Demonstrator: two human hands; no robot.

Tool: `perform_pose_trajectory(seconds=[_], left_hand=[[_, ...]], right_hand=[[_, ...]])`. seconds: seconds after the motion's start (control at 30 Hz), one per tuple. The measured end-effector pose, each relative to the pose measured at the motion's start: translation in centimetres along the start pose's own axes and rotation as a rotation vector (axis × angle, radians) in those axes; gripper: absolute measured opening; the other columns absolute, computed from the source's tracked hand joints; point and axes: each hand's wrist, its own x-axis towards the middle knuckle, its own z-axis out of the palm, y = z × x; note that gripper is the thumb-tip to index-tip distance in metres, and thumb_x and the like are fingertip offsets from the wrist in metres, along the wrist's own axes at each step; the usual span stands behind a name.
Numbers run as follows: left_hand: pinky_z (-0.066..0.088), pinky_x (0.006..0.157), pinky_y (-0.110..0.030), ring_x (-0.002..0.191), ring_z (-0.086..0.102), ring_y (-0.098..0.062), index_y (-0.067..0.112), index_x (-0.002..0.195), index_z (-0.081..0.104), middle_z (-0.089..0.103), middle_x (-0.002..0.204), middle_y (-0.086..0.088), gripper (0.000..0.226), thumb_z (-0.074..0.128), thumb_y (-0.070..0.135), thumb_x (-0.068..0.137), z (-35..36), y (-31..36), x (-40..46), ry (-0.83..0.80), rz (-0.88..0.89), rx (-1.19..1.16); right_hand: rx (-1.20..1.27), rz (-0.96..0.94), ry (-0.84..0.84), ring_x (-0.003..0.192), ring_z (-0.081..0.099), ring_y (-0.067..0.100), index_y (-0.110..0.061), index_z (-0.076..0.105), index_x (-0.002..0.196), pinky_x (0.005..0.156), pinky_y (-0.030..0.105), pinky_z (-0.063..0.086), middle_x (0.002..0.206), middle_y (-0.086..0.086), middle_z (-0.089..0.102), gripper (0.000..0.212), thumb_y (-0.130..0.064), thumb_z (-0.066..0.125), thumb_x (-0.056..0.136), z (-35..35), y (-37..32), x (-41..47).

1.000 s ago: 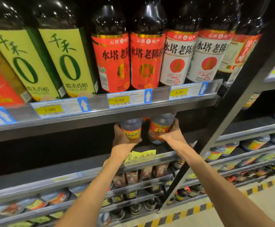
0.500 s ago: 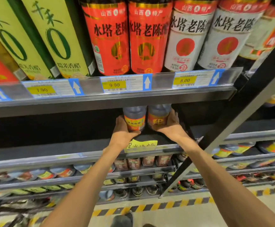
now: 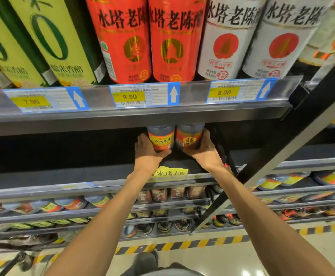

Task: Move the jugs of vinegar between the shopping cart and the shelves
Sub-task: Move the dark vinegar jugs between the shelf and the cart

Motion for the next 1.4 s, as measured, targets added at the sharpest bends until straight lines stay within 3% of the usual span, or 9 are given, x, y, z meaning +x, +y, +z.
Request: perform_pose_trajectory(seconds=[0.07,0.1,0.2,0.23,0.4,0.73,1.07,1.2,1.4], left_hand=[[0.040,0.113,-0.050,0.135,0.043,-0.036,0.006,0.141,0.038,0.047,0.139,-0.014,0.095,0.090,0.044,0.070,-0.1,-0.2,0.0,-0.016,-0.008,-0.012],[0.039,0.114,-0.050,0.135,0.043,-0.035,0.006,0.141,0.039,0.048,0.139,-0.014,0.095,0.090,0.043,0.070,-0.1,-0.4,0.1,-0.022,-0.004,-0.017],[0.036,0.116,-0.050,0.136,0.043,-0.035,0.006,0.144,0.038,0.048,0.142,-0.015,0.097,0.090,0.044,0.071,-0.2,-0.6,0.3,-0.034,0.010,-0.007],[0.036,0.116,-0.050,0.136,0.043,-0.034,0.006,0.143,0.039,0.049,0.142,-0.014,0.096,0.090,0.043,0.071,-0.2,-0.7,0.4,-0.036,0.012,0.001],[0.033,0.118,-0.050,0.141,0.037,-0.035,0.011,0.146,0.038,0.047,0.148,-0.011,0.095,0.089,0.043,0.072,-0.8,-1.2,1.2,-0.103,0.029,-0.007],[0.035,0.118,-0.051,0.141,0.037,-0.033,0.012,0.145,0.039,0.049,0.146,-0.009,0.091,0.088,0.041,0.073,-0.6,-1.6,1.2,-0.109,0.040,-0.014],[0.038,0.114,-0.047,0.139,0.037,-0.032,0.013,0.145,0.039,0.049,0.146,-0.008,0.091,0.088,0.041,0.073,-0.7,-1.5,1.1,-0.114,0.049,-0.006],[0.039,0.113,-0.045,0.138,0.039,-0.032,0.013,0.144,0.041,0.050,0.145,-0.009,0.089,0.088,0.041,0.074,-1.0,-1.1,0.9,-0.120,0.040,0.008],[0.042,0.113,-0.046,0.137,0.046,-0.030,0.013,0.146,0.037,0.050,0.145,-0.009,0.090,0.088,0.039,0.075,-2.0,-0.5,0.3,-0.150,0.017,-0.010]], right_hand=[[-0.044,-0.010,0.017,0.123,0.056,0.021,-0.014,0.034,0.146,0.103,0.033,0.052,0.137,0.008,0.053,0.090,-0.014,0.090,0.074,0.1,-0.2,-0.2],[-0.051,-0.010,0.024,0.125,0.055,0.023,-0.014,0.035,0.146,0.104,0.036,0.051,0.138,0.008,0.053,0.092,-0.015,0.090,0.073,0.1,-0.3,-0.3],[-0.020,0.014,0.015,0.115,0.057,0.014,-0.009,0.039,0.144,0.086,0.006,0.046,0.131,0.004,0.058,0.085,-0.007,0.088,0.076,-0.1,-0.1,-0.1],[-0.019,0.023,0.015,0.111,0.056,0.012,-0.008,0.041,0.143,0.081,0.004,0.044,0.127,0.004,0.060,0.082,-0.007,0.088,0.077,-0.2,0.0,0.0],[-0.016,0.047,0.006,0.112,0.059,0.016,-0.012,0.043,0.141,0.094,0.023,0.042,0.131,0.008,0.063,0.077,-0.014,0.088,0.078,-0.3,0.0,0.1],[-0.027,0.051,0.028,0.124,0.059,0.028,-0.012,0.043,0.140,0.098,0.027,0.043,0.133,0.010,0.062,0.077,-0.016,0.088,0.077,0.2,-0.3,-0.1],[-0.050,0.052,-0.008,0.122,0.059,0.020,-0.016,0.041,0.147,0.095,0.020,0.042,0.135,0.007,0.062,0.081,-0.017,0.086,0.080,-0.3,-0.6,-0.7],[-0.064,0.058,-0.049,0.114,0.056,0.013,-0.012,0.037,0.151,0.072,-0.003,0.040,0.133,0.007,0.062,0.080,-0.011,0.082,0.085,-0.8,-1.2,-1.0],[-0.087,0.116,-0.096,0.141,0.048,0.024,-0.018,0.011,0.163,0.109,0.028,0.040,0.154,0.006,0.048,0.112,-0.022,0.086,0.080,-0.4,-1.3,-1.2]])
